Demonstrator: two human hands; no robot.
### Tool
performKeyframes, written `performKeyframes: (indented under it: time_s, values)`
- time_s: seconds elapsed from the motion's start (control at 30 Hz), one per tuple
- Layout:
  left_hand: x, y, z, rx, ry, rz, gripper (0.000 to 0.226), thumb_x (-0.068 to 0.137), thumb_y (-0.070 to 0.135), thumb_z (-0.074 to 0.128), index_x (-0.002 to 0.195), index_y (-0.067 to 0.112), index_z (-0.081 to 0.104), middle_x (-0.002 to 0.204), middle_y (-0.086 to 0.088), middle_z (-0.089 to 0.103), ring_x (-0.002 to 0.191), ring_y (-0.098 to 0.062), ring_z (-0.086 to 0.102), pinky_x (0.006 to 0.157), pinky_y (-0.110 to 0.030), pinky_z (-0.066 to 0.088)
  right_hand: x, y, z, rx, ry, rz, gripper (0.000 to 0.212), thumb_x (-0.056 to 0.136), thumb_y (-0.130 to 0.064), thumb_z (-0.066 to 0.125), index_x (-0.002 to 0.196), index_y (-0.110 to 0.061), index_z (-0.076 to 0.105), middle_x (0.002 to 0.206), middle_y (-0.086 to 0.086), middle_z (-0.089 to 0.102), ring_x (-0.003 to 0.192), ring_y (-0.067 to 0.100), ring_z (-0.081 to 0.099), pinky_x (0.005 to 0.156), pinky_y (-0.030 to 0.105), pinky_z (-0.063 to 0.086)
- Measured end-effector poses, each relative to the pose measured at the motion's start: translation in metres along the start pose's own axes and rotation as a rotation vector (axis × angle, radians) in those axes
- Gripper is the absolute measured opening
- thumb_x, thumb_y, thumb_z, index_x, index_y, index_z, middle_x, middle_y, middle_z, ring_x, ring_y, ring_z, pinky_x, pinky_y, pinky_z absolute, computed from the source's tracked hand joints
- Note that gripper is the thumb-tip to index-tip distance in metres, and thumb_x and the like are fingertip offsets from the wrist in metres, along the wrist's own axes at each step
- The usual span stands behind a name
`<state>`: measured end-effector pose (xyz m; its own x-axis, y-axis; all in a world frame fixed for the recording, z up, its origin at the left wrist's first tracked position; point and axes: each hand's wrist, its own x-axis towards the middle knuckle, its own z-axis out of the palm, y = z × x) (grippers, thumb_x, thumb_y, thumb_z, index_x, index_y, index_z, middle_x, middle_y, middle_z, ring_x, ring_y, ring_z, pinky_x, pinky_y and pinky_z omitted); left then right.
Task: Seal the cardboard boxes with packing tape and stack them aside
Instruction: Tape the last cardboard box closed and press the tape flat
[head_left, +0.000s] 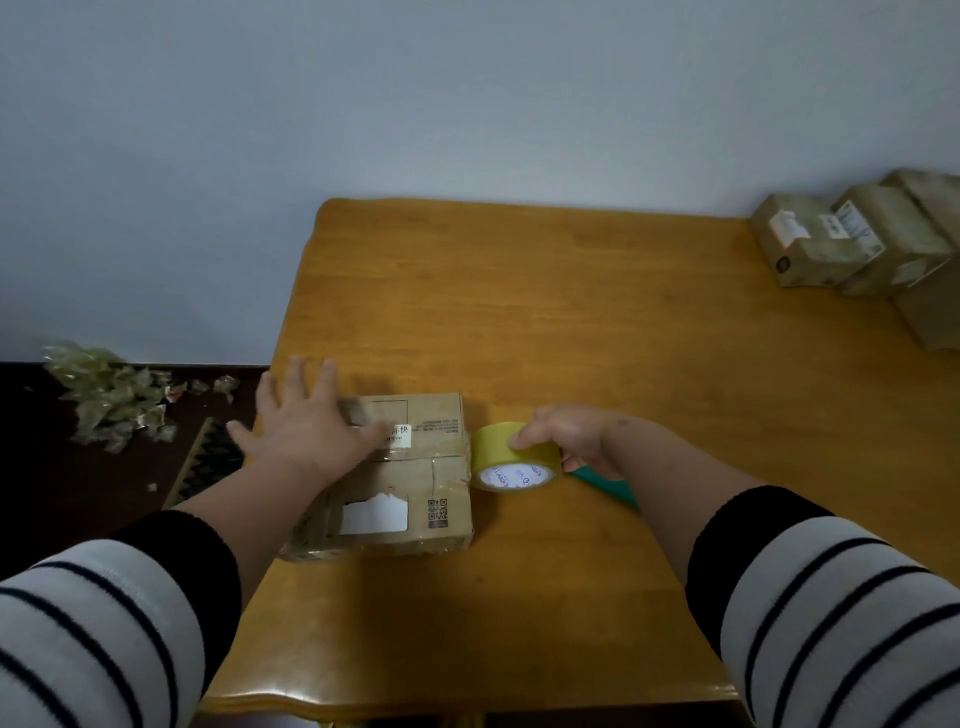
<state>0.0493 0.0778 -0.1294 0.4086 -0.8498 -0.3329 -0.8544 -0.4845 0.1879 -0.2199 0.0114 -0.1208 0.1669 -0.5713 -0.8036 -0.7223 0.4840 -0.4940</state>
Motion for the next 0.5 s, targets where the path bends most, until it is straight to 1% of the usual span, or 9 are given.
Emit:
performKeyframes:
  time_s: [0.07,0.13,0.2,0.23,0.33,0.37,0.4,0.47,0.5]
  values:
    - [-0.002,-0.008,-0.002,-0.150,-0.008,-0.131,0.105,0.075,0.077,0.058,0.154,0.037,0.001,0.164,0.003,-0.007,0.149,-0.034,-0.004,0.112,-0.066,0.015,-0.003,-0.003,0.000,-0.041,0.007,-0.030,0.047,0.085,-0.038,0.071,0.123,-0.015,0.056,0.139,0.007,0.049,0.127,0.029,0.046,0.106,0.043,0.043]
    - [-0.001,-0.014,-0.003,-0.412,-0.025,-0.285,0.095,0.082,0.062,0.064,0.154,0.028,0.013,0.161,-0.008,0.014,0.142,-0.041,0.020,0.109,-0.060,0.029,-0.006,-0.005,0.001,-0.064,0.018,-0.064,0.028,0.085,-0.038,0.072,0.099,-0.019,0.056,0.133,0.008,0.053,0.126,0.030,0.049,0.102,0.042,0.044]
    - [0.001,-0.020,-0.001,-0.623,-0.053,-0.387,0.075,0.087,0.048,0.065,0.147,0.019,0.030,0.140,-0.016,0.044,0.117,-0.039,0.049,0.097,-0.053,0.045,-0.010,-0.007,0.001,-0.060,0.021,-0.092,0.029,0.084,-0.037,0.073,0.095,-0.018,0.054,0.133,0.011,0.056,0.124,0.030,0.051,0.102,0.043,0.044]
    - [0.000,-0.023,-0.002,-0.676,-0.069,-0.398,0.066,0.089,0.043,0.064,0.143,0.017,0.037,0.130,-0.015,0.053,0.107,-0.036,0.054,0.092,-0.050,0.049,-0.012,-0.008,0.001,-0.047,0.019,-0.096,0.030,0.084,-0.037,0.074,0.097,-0.017,0.055,0.133,0.012,0.057,0.123,0.030,0.052,0.103,0.043,0.044]
    - [-0.004,-0.031,-0.006,-0.772,-0.092,-0.412,0.048,0.093,0.038,0.061,0.135,0.018,0.047,0.117,-0.012,0.059,0.102,-0.035,0.058,0.092,-0.051,0.050,-0.019,-0.009,-0.002,0.044,0.009,-0.107,0.027,0.081,-0.031,0.077,0.092,-0.017,0.057,0.124,0.012,0.061,0.117,0.030,0.057,0.102,0.043,0.045]
    - [-0.005,-0.034,-0.007,-0.810,-0.103,-0.424,0.044,0.094,0.037,0.060,0.133,0.019,0.049,0.116,-0.011,0.059,0.102,-0.035,0.058,0.093,-0.052,0.049,-0.022,-0.010,-0.004,0.094,0.009,-0.114,0.027,0.080,-0.029,0.078,0.093,-0.016,0.058,0.119,0.011,0.063,0.110,0.028,0.060,0.098,0.040,0.048]
    - [-0.006,-0.036,-0.009,-0.855,-0.118,-0.437,0.041,0.094,0.035,0.060,0.131,0.020,0.050,0.114,-0.011,0.060,0.102,-0.035,0.058,0.094,-0.053,0.049,-0.026,-0.011,-0.006,0.149,0.009,-0.129,0.027,0.080,-0.027,0.078,0.094,-0.015,0.059,0.112,0.009,0.065,0.102,0.024,0.062,0.088,0.035,0.051]
    - [-0.010,-0.041,-0.010,-0.954,-0.158,-0.459,0.038,0.095,0.032,0.058,0.130,0.021,0.051,0.114,-0.012,0.061,0.103,-0.037,0.059,0.094,-0.057,0.048,-0.033,-0.014,-0.011,0.220,0.019,-0.184,0.022,0.081,-0.025,0.076,0.091,-0.016,0.058,0.097,0.004,0.064,0.085,0.017,0.059,0.068,0.026,0.044]
    - [-0.012,-0.043,-0.010,-1.006,-0.179,-0.469,0.037,0.096,0.031,0.057,0.131,0.021,0.051,0.116,-0.012,0.061,0.103,-0.037,0.060,0.094,-0.058,0.048,-0.036,-0.016,-0.014,0.250,0.028,-0.220,0.022,0.081,-0.025,0.076,0.088,-0.016,0.057,0.094,0.003,0.063,0.084,0.018,0.057,0.068,0.026,0.042]
